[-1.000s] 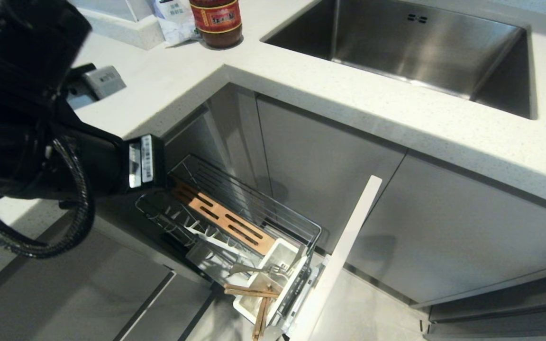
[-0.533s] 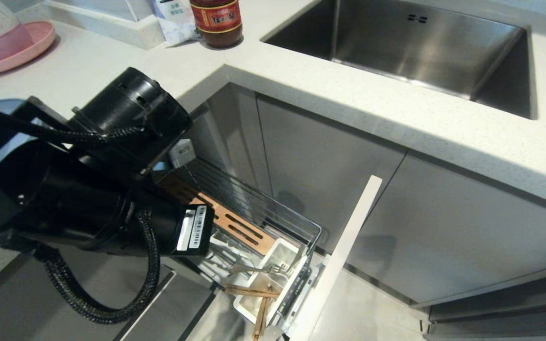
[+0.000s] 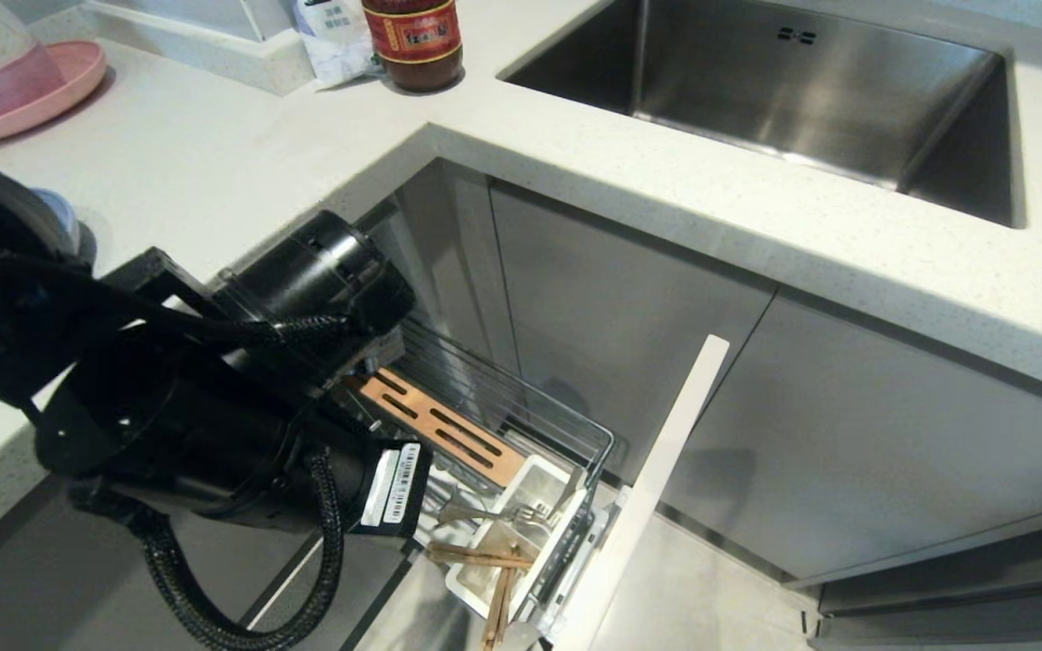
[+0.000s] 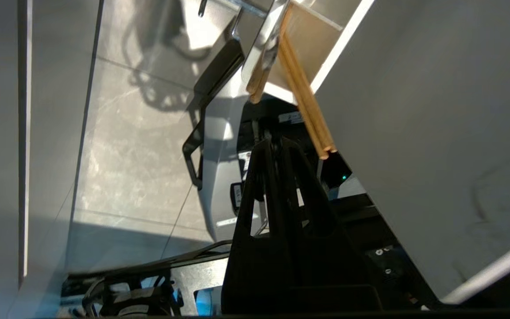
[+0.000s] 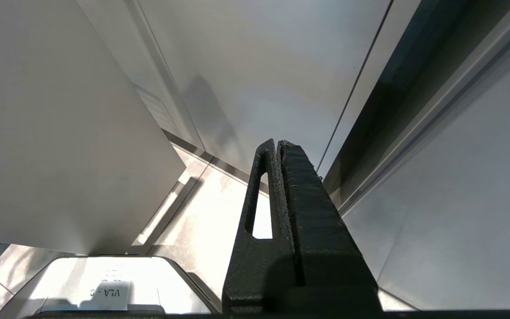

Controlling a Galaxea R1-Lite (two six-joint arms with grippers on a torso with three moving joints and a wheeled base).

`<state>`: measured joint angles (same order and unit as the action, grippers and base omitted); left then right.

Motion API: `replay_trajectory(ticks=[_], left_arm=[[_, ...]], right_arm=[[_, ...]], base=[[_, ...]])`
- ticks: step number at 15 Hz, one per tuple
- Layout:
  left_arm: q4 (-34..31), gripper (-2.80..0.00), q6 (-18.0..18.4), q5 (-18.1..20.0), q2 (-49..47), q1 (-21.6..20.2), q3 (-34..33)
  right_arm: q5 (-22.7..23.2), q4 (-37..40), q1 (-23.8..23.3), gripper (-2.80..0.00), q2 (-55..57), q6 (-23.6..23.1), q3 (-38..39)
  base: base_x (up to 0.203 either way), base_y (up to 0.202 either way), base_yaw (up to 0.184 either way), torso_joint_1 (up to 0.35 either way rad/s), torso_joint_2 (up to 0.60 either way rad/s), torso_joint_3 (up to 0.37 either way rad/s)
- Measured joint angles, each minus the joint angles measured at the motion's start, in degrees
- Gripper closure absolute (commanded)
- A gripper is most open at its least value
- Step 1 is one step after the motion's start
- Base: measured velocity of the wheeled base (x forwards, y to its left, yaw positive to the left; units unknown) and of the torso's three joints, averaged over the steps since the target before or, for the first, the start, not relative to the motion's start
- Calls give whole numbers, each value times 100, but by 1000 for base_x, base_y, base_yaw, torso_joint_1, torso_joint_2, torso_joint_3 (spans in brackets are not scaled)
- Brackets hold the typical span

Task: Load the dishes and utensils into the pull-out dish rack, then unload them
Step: Take the fork out of the cupboard

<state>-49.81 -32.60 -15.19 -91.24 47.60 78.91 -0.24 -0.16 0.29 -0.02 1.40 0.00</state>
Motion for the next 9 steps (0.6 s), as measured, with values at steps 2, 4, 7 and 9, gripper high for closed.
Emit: replay_trajectory(ticks=[2,4,7,9], left_arm=[[493,0,-12,-11,-57,5,-309],[1032,0,-9,-110,-80,5,-655],[1434,0,10,-334,-106,99,-1017],[1497,0,20,-511,-126,178,-1123]], right_arm=[[-2,0,-2,0,0,0,0],[-2,0,-2,0,0,0,0],[0,0,0,0,0,0,0],[-1,0,-2,0,0,0,0]], base=[[0,0,0,0,0,0],[0,0,0,0,0,0],[0,0,0,0,0,0],[0,0,0,0,0,0]])
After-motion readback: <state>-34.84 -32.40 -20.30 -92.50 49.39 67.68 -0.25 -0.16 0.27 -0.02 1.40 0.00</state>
